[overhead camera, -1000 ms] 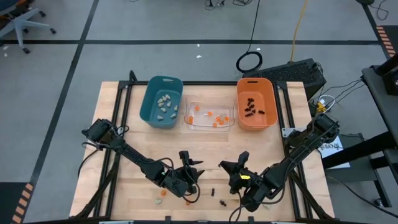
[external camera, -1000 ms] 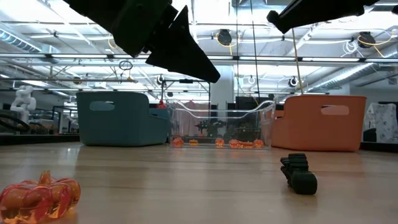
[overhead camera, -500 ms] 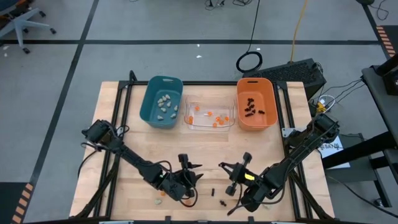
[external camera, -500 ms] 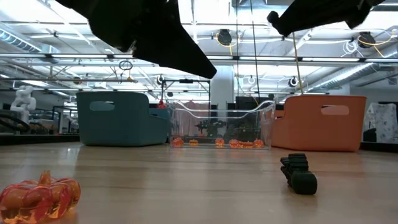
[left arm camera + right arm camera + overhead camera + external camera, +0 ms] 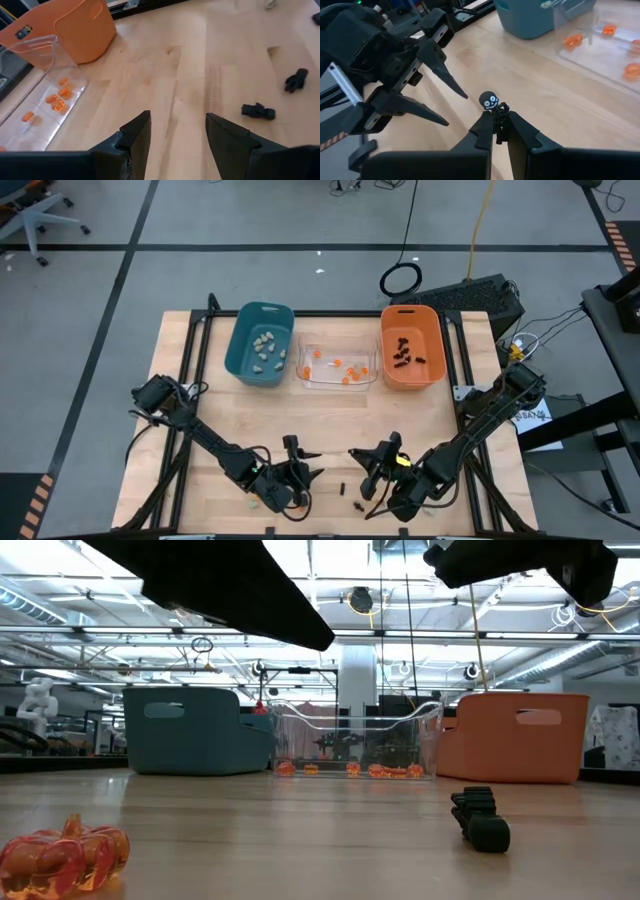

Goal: Sort Halloween decoration
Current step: Put the black skeleton toy into the orange bin

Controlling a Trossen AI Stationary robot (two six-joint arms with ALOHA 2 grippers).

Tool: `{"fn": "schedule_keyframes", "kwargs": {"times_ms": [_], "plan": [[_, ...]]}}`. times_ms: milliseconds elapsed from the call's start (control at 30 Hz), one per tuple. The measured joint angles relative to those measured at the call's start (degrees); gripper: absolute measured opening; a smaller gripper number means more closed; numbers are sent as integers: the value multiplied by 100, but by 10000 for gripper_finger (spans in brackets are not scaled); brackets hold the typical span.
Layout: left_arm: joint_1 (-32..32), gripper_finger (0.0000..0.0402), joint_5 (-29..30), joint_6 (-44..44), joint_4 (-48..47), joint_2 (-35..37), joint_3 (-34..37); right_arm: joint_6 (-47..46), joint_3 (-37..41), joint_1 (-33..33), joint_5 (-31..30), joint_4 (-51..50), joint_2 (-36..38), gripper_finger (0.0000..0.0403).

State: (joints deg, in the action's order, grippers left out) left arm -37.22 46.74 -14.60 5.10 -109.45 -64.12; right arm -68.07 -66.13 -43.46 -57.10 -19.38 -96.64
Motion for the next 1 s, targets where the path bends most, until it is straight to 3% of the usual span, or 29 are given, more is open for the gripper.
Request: {"fn": "schedule_keyframes", "kwargs": {"times_ms": [300,633,1000], "plan": [[-223,187,0,-150,50,0,0,203,0,0,46,114,0,13],[-299,187,-2,-316,42,0,0,2025,0,83,492,-8,9,13],[-266,187,0,-462,46,0,0,2472,0,955,1092,-2025,1029,13]]}}
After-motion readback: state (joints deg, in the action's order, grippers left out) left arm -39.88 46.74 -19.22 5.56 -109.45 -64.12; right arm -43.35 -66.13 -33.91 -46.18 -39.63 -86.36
